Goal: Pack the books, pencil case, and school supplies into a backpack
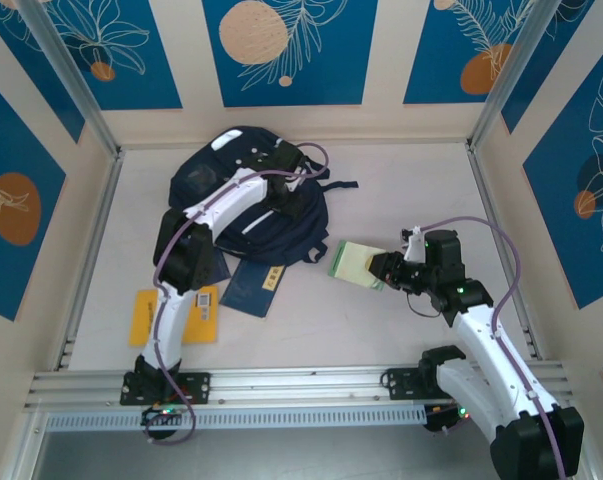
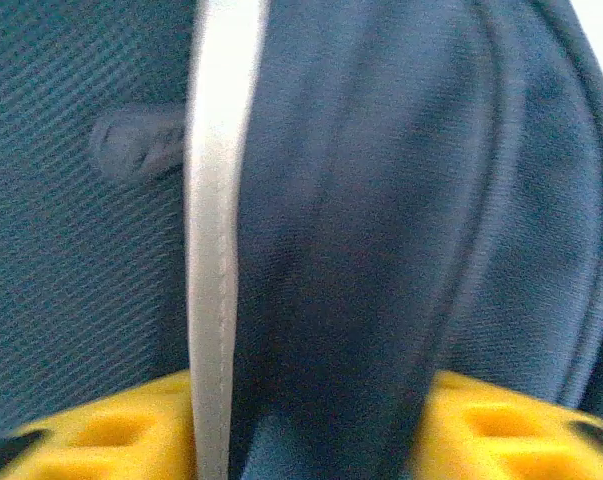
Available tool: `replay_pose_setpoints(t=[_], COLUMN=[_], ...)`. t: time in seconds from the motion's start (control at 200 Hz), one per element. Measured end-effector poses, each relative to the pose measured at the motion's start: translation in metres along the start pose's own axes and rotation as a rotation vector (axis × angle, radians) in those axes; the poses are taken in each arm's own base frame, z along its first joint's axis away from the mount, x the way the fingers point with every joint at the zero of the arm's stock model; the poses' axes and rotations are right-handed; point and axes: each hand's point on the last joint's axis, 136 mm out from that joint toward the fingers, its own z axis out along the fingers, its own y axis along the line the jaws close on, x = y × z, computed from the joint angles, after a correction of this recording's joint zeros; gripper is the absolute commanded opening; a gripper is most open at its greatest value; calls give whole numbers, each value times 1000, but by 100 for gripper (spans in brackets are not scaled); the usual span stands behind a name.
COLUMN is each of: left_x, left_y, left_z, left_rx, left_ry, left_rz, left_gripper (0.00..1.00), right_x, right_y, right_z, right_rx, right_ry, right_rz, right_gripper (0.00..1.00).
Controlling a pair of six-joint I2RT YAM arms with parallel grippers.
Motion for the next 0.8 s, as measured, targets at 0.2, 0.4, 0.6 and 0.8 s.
replay_pose_setpoints(t=[0.2,0.4,0.6,0.8], left_x=[-2,-22,-40,-40], left_y=[1,20,45,56], left_z=[-2,-46,-119,-152], left_rx=[101,152,149,175], left_ry=[2,-90,-238,-282], left_rz=[-47,-111,-151,-172], left_gripper=[0,0,0,0], right_x=[-1,-7,-24,-54], right_y=[3,6,4,23], right_z=[0,9,35,56], right_rx=[6,1,-7,-63], right_ry=[-10,-10,0,-23], right_rz=[-19,5,130,227], right_gripper=[0,0,0,0])
